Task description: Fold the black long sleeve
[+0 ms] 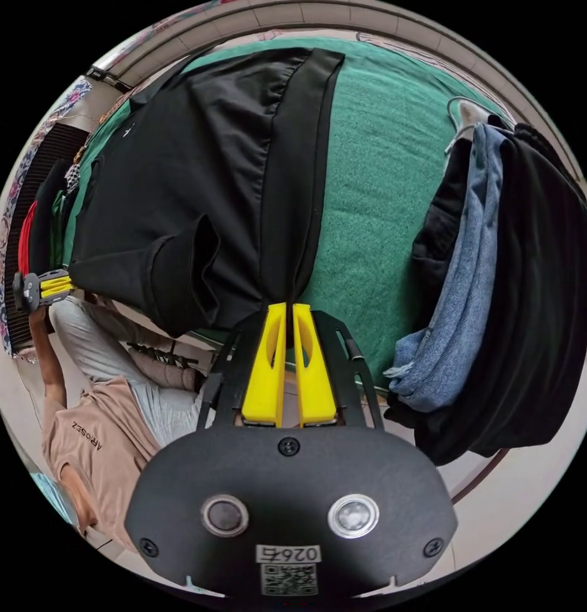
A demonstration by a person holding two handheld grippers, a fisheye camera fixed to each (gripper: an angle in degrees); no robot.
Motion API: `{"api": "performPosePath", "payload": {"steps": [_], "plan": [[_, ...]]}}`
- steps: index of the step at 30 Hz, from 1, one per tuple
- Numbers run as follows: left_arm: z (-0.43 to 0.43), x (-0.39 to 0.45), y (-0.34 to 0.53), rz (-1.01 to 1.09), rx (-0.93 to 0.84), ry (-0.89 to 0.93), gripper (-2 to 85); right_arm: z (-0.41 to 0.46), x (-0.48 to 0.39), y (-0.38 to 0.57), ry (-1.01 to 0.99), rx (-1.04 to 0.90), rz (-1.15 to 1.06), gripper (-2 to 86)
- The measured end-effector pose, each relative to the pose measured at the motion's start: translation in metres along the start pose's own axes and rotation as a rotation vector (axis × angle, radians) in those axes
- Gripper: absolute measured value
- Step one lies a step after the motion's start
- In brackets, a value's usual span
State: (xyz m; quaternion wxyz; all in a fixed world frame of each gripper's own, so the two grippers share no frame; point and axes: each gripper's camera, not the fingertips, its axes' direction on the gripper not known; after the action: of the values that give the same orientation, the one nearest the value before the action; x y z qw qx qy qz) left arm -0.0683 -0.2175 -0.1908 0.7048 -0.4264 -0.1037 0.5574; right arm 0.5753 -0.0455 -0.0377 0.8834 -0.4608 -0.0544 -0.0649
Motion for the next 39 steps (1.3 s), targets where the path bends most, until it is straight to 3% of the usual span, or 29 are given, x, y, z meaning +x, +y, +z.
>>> {"api": "performPosePath", "payload": {"steps": [6,10,14,17,20,23,26,33,37,39], "plan": [[0.041,0.027,-0.015,0.152,-0.115,-0.082,1.1,-0.005,-0.013,-0.002,0.006,-0.074,-0.017,-1.4],[0.072,-0.007,-0.006,0.079,-0.066,0.043,2.6,0.000,-0.024,-0.012,0.042,-0.140,-0.004,-1.2],[0.082,-0.060,0.046,0.018,0.112,0.349,2.3,-0.014,-0.015,0.002,0.073,-0.111,0.121,-0.8],[0.073,-0.092,0.098,0.026,0.306,0.505,-0.3,-0.035,-0.009,0.026,0.337,-0.046,0.303,-0.9],[0.061,-0.119,0.151,-0.054,0.561,0.459,-0.8,-0.062,-0.023,0.045,0.428,0.149,0.341,-0.9],[0.066,-0.146,0.183,-0.257,0.803,0.381,-0.9,-0.085,-0.053,0.051,0.324,0.373,0.220,-0.9],[0.092,-0.162,0.177,-0.383,0.902,0.350,-1.0,-0.092,-0.088,0.043,0.269,0.516,0.083,-0.9],[0.175,-0.203,0.101,-0.489,0.660,0.313,-1.0,-0.038,-0.098,-0.014,0.147,0.343,-0.128,-1.0],[0.246,-0.218,0.070,-0.506,0.332,0.282,-1.0,0.004,-0.057,-0.032,0.121,0.177,-0.165,-1.1],[0.247,-0.223,0.074,-0.525,0.362,0.294,-1.0,0.004,-0.023,-0.027,-0.002,0.183,-0.153,-1.1]]}}
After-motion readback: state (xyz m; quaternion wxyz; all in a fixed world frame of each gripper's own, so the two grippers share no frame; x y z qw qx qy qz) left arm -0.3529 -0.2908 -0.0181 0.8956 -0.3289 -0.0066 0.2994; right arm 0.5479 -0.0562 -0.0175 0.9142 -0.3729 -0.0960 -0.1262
